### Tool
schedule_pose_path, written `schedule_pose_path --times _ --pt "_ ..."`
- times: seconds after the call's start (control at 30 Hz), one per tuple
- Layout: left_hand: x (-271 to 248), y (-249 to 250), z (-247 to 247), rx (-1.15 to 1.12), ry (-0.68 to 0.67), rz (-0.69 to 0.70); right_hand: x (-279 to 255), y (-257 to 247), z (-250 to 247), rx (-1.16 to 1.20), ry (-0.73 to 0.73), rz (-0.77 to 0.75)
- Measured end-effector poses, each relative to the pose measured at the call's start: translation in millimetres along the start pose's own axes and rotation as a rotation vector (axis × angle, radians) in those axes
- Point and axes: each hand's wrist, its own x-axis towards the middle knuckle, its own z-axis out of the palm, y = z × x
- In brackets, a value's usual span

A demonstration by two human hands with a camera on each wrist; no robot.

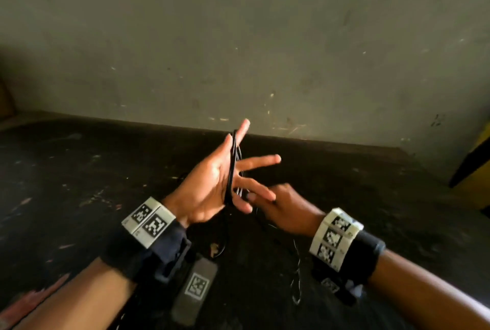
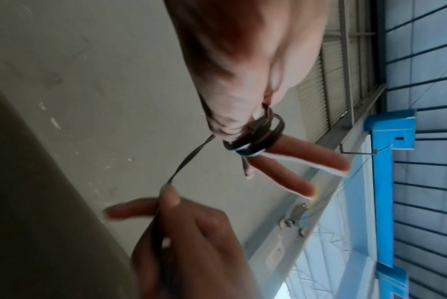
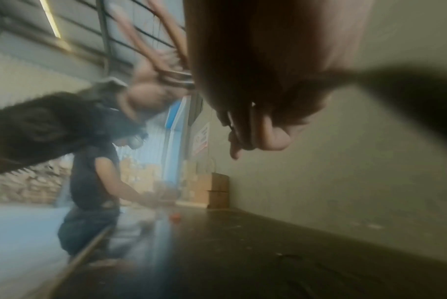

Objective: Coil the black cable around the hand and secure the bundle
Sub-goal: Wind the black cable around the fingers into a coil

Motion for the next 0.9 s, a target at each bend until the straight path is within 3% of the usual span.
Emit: schedule_pose_path --times 0.2,0.37,0.47,0.63,0.73,0.9 --pt "17 4 -13 0.148 0.238 0.082 -13 -44 11 0.080 -0.185 0.022" --pt "19 -14 -22 0.390 0.342 0.023 -22 -66 -20 0.000 -0.329 0.081" --pt "14 -31 -24 0.670 0.321 -0.066 -25 -72 -40 0.026 -0.435 0.172" --pt "0 -60 -22 0.815 0.200 -0.261 -21 -75 -81 -0.179 -0.488 0.176" --pt "-9 -61 -17 0.724 0.169 -0.383 -14 -67 -113 -0.270 -0.450 0.182" --pt "-20 -53 0 0.530 0.070 -0.451 -4 -48 -143 -0.310 -0.193 0.085"
